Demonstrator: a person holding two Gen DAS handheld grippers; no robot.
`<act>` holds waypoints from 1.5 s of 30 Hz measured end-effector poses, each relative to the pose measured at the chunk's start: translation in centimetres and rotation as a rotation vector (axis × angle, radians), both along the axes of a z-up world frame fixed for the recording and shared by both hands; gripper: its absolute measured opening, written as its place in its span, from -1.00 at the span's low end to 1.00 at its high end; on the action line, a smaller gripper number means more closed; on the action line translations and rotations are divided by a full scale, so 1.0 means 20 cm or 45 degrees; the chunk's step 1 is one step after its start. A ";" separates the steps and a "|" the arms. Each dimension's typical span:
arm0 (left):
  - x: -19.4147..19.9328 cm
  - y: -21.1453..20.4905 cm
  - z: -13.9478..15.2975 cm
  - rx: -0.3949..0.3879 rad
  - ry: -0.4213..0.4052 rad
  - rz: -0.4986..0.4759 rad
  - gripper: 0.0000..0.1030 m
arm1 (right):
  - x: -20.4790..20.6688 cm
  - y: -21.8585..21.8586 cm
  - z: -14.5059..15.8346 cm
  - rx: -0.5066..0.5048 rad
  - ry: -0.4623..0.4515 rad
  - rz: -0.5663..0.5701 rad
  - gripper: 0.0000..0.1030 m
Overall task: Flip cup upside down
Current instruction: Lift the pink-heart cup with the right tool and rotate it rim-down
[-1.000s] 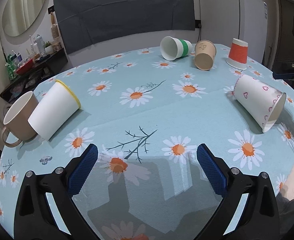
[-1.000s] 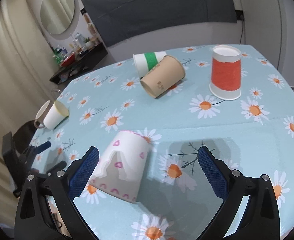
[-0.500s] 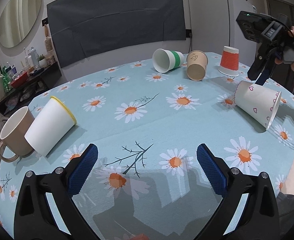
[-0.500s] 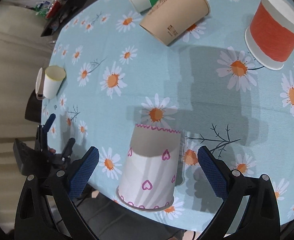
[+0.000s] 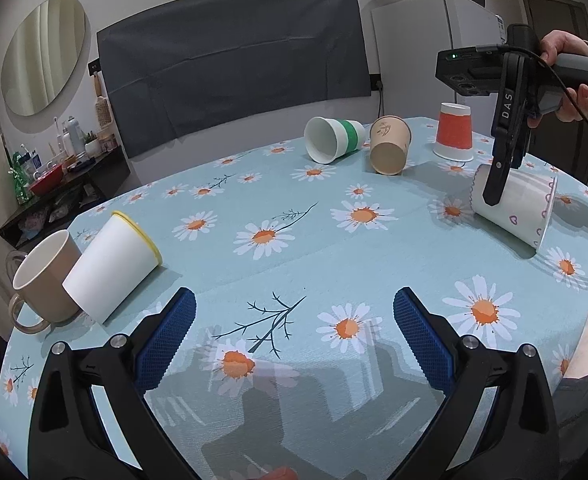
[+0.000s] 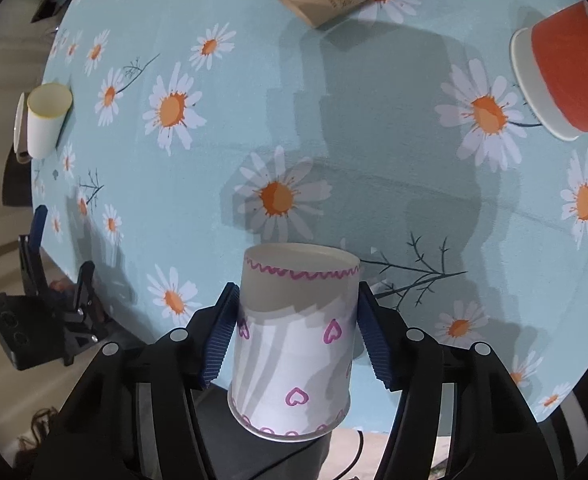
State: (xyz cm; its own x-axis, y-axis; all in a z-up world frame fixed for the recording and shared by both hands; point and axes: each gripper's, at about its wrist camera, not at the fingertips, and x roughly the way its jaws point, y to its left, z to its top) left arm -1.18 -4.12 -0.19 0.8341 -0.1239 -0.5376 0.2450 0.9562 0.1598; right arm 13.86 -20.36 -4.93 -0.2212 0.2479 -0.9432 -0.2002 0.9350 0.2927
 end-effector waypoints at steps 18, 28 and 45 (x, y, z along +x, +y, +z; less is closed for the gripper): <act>0.00 0.02 0.00 -0.023 0.008 0.015 0.89 | 0.16 0.17 0.24 0.126 -0.296 0.151 0.06; 0.00 0.03 0.00 -0.028 -0.002 0.036 0.89 | 0.33 0.50 0.25 0.278 -0.459 0.239 0.06; 0.02 0.03 0.00 -0.033 0.024 0.053 0.89 | 0.38 0.61 0.26 0.251 -1.189 0.091 0.06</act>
State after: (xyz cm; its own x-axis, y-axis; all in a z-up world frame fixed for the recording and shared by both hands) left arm -0.85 -3.48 -0.25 0.8286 -0.1034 -0.5502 0.2076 0.9695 0.1304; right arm 21.41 -8.07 0.26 0.5784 0.4363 -0.6893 -0.4871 0.8625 0.1372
